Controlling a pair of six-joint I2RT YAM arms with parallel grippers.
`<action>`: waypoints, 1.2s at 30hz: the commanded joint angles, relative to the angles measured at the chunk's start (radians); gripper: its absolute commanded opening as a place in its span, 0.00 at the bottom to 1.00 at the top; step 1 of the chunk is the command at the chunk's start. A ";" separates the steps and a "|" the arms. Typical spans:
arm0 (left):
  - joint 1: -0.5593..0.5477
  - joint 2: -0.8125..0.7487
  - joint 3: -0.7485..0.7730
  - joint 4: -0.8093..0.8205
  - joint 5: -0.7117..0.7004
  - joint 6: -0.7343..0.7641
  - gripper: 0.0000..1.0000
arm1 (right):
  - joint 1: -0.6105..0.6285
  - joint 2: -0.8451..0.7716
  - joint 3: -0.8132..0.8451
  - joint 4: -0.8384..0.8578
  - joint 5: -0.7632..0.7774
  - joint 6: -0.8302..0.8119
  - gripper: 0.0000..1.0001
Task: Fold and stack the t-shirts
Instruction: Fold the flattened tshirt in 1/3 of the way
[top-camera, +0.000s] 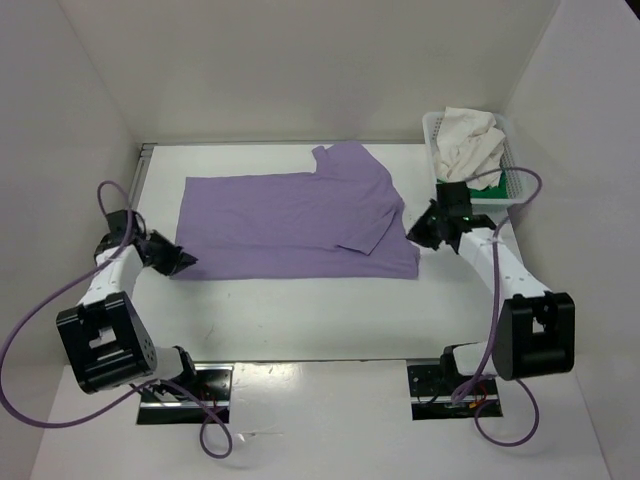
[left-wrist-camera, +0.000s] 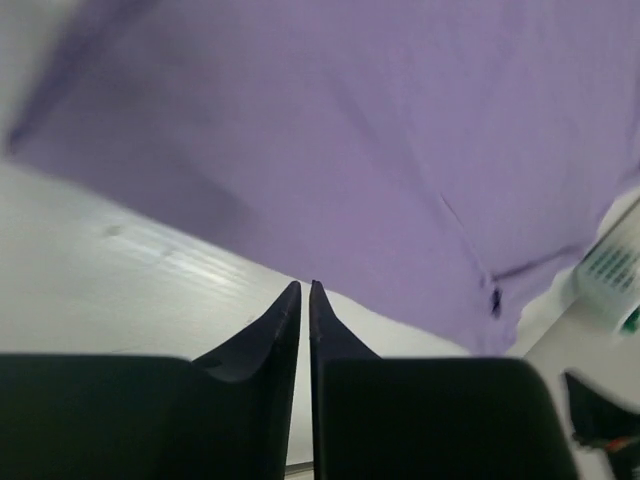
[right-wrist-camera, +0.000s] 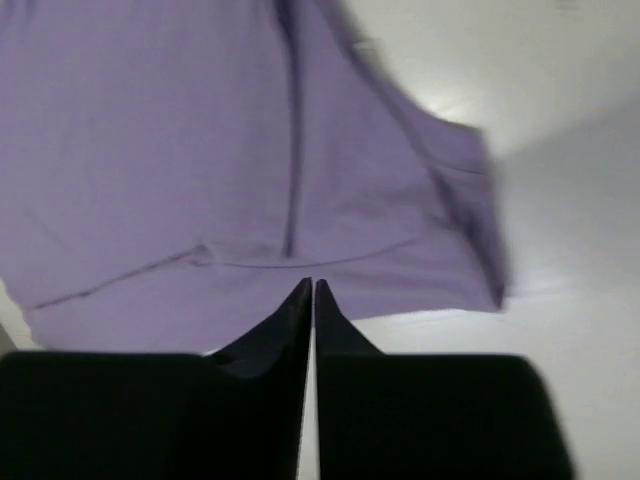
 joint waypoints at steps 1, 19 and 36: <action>-0.143 -0.026 0.042 0.095 0.019 0.015 0.11 | 0.127 0.111 0.084 0.089 -0.054 -0.004 0.00; -0.533 0.128 0.049 0.223 -0.085 -0.073 0.00 | 0.250 0.391 0.112 0.187 0.004 0.045 0.00; -0.533 0.195 0.058 0.223 -0.094 -0.073 0.00 | 0.250 0.461 0.101 0.196 0.007 0.072 0.00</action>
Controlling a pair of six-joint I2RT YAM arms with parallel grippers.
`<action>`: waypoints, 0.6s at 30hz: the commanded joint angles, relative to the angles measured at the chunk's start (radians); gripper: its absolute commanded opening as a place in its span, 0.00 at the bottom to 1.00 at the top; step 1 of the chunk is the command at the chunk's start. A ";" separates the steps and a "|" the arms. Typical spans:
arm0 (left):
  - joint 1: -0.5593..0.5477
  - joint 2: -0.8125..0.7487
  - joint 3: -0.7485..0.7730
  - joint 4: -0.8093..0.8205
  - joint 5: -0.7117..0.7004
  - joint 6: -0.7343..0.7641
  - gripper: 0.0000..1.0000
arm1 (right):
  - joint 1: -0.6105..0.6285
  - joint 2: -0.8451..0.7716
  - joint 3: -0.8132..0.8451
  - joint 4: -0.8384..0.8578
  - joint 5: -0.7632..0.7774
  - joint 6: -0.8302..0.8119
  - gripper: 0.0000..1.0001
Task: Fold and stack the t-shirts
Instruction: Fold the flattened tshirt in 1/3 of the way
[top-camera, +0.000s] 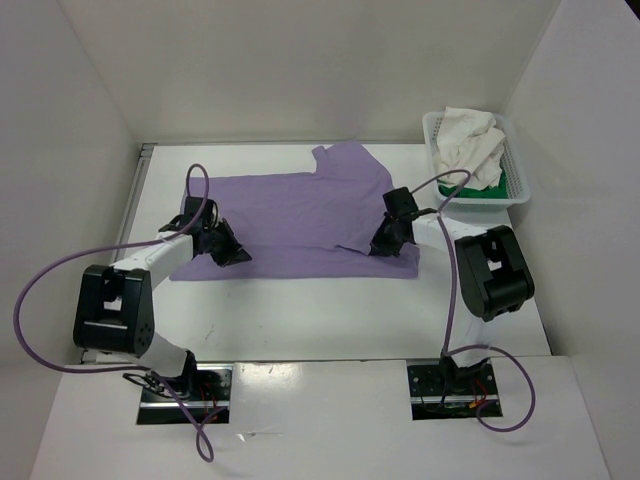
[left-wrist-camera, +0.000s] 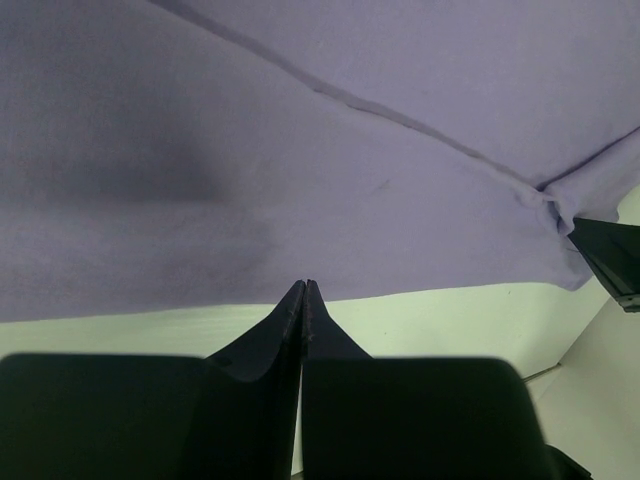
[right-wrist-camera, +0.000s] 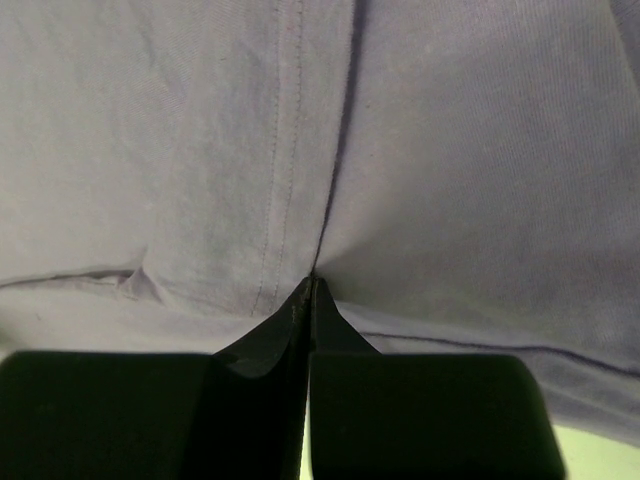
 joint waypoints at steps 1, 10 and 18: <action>-0.001 0.036 0.006 0.021 -0.010 -0.009 0.00 | -0.003 0.045 0.000 0.038 0.005 0.006 0.00; 0.019 0.047 0.006 0.021 -0.010 -0.009 0.01 | -0.003 0.082 0.096 0.075 -0.082 0.039 0.00; 0.030 0.015 0.006 -0.022 -0.022 0.011 0.01 | -0.003 0.278 0.412 0.044 -0.122 0.060 0.00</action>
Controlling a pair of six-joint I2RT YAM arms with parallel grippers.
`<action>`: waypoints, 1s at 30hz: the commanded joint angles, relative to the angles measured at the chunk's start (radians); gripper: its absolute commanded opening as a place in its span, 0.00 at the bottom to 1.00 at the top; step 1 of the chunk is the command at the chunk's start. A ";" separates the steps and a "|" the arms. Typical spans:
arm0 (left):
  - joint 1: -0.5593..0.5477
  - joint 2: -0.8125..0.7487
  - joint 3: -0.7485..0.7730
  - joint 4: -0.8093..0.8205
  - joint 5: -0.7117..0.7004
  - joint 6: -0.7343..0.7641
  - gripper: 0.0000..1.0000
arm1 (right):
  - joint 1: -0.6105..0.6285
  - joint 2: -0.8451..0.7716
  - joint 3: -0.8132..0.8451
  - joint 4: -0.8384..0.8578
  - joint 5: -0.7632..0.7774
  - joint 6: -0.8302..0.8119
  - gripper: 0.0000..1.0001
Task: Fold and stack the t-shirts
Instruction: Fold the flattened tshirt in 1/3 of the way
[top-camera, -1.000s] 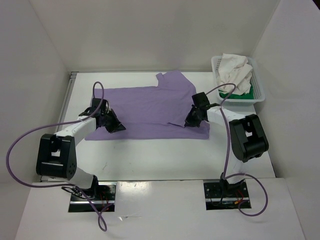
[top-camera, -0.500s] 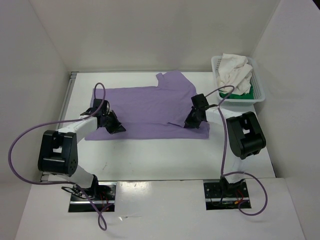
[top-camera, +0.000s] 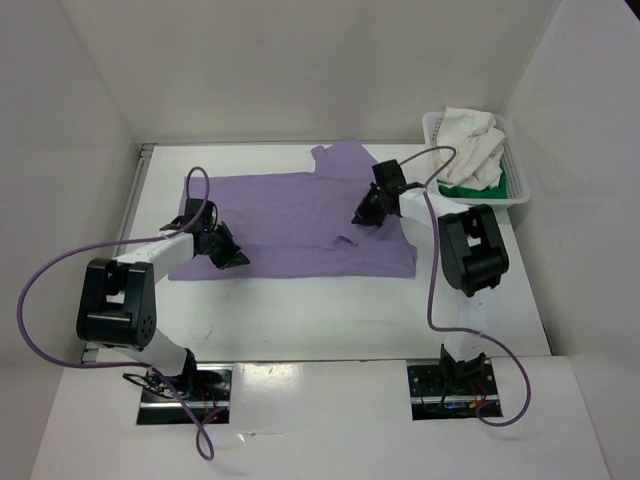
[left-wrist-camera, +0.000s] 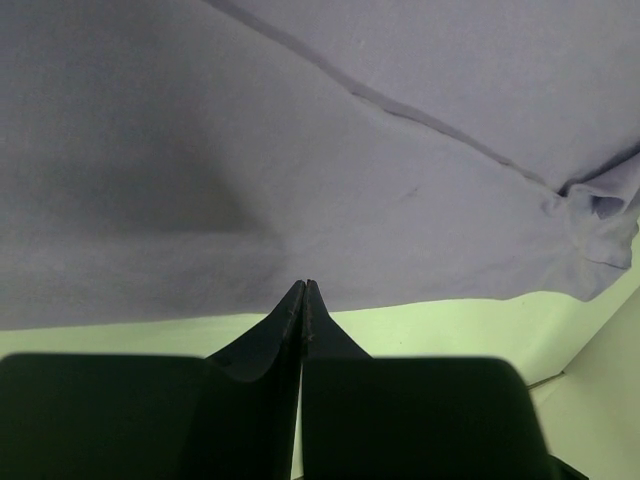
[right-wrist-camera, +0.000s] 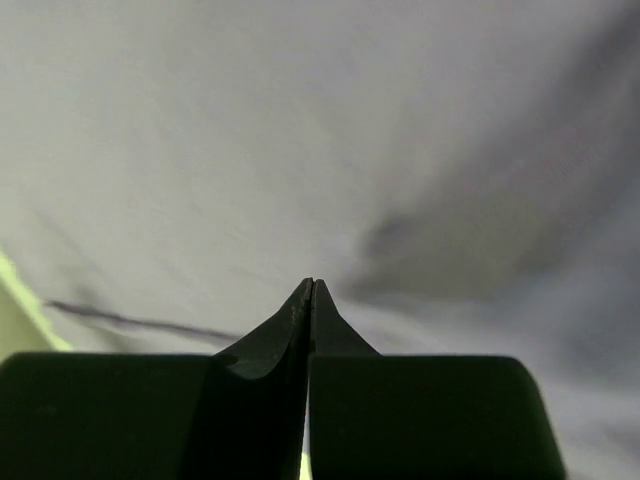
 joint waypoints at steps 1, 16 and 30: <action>0.024 -0.041 0.006 -0.030 -0.026 0.019 0.01 | 0.000 0.100 0.192 0.026 -0.032 0.023 0.00; 0.024 -0.087 -0.002 -0.042 -0.026 0.030 0.04 | 0.022 -0.203 -0.171 0.018 0.033 -0.055 0.00; 0.024 -0.046 0.009 -0.015 -0.006 0.030 0.04 | 0.031 -0.079 -0.123 0.011 -0.052 -0.085 0.37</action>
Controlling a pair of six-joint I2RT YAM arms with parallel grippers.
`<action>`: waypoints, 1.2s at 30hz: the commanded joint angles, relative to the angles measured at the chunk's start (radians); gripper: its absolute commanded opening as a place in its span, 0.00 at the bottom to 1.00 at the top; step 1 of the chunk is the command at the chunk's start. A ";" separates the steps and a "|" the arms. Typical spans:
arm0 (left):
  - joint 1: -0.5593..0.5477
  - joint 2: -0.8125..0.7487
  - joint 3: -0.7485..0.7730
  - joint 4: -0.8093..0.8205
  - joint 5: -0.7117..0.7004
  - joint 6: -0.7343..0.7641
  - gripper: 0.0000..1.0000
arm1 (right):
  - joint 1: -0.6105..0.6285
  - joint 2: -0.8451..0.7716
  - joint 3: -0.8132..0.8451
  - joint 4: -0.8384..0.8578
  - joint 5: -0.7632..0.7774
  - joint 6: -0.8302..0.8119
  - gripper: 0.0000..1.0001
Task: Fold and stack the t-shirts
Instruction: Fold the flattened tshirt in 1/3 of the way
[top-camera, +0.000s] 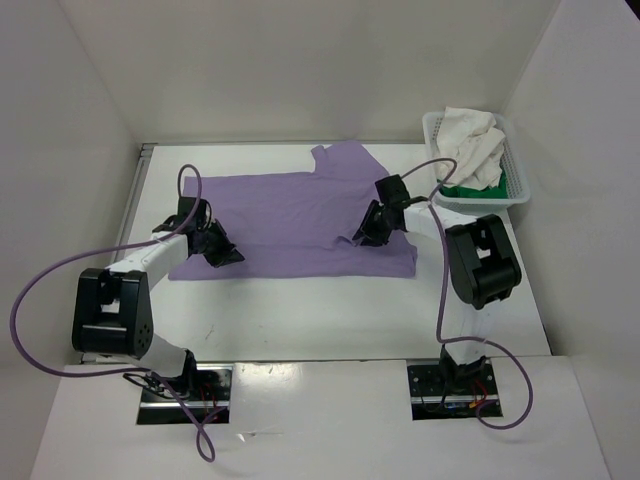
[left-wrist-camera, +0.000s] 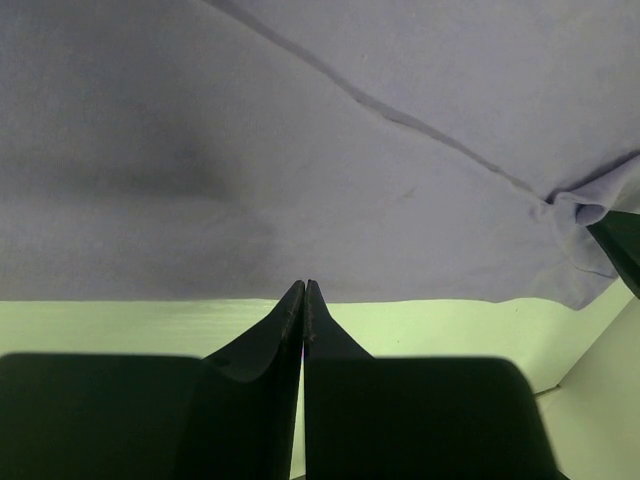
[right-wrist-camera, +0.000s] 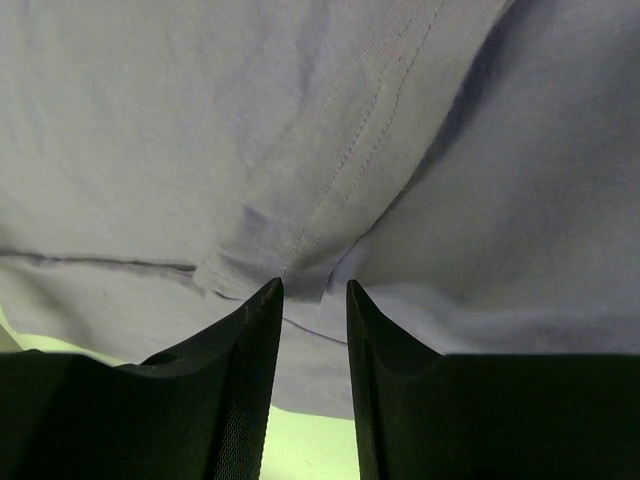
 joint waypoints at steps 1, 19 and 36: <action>-0.003 0.014 0.009 0.021 0.018 0.024 0.04 | 0.024 0.039 0.038 0.015 -0.037 -0.004 0.37; -0.003 0.023 -0.001 0.030 0.018 0.024 0.04 | 0.051 0.325 0.463 -0.052 -0.022 -0.032 0.29; -0.181 0.063 0.088 -0.007 -0.120 0.004 0.06 | 0.127 -0.037 0.005 0.006 0.066 -0.023 0.00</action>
